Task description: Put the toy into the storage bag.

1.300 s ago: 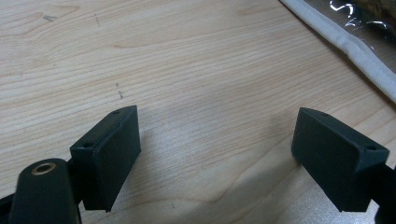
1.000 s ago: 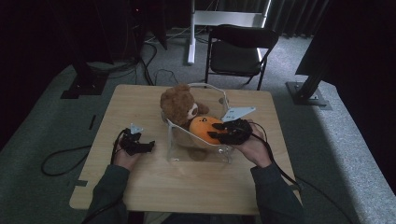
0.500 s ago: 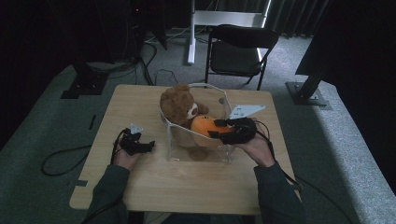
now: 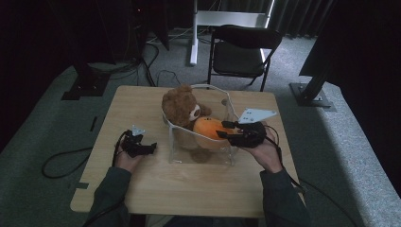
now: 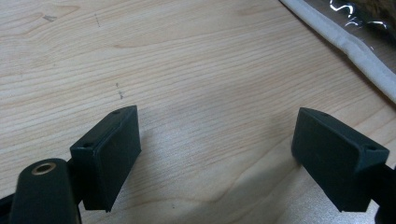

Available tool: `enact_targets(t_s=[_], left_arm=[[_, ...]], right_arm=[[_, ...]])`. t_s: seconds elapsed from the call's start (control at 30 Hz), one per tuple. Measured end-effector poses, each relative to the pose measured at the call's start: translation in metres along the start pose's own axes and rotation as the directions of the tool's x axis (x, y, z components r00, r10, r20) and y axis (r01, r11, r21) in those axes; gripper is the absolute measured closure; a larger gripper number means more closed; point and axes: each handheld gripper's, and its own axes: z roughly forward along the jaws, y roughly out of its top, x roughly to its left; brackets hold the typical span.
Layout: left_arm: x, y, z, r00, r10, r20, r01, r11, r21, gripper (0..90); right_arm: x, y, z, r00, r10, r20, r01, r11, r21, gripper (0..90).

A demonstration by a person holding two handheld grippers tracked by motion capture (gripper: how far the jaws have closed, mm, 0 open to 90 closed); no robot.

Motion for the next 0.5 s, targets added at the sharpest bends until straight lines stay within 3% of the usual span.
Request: enact_targets(t_s=[0.1,0.5], left_arm=[[0.000,0.000,0.000,1.0000,-0.001,0.000,0.001,1.0000,-0.001,16.1],[0.000,0.000,0.000,1.0000,-0.002,-0.003,0.002,1.0000,0.000,16.1]], right_arm=[[-0.001,-0.003,-0.006,0.9993,0.007,0.038,-0.007,1.000,-0.019,55.1],[-0.014,-0.021,-0.024,0.9903,0.089,0.106,-0.078,0.991,-0.105,54.3]])
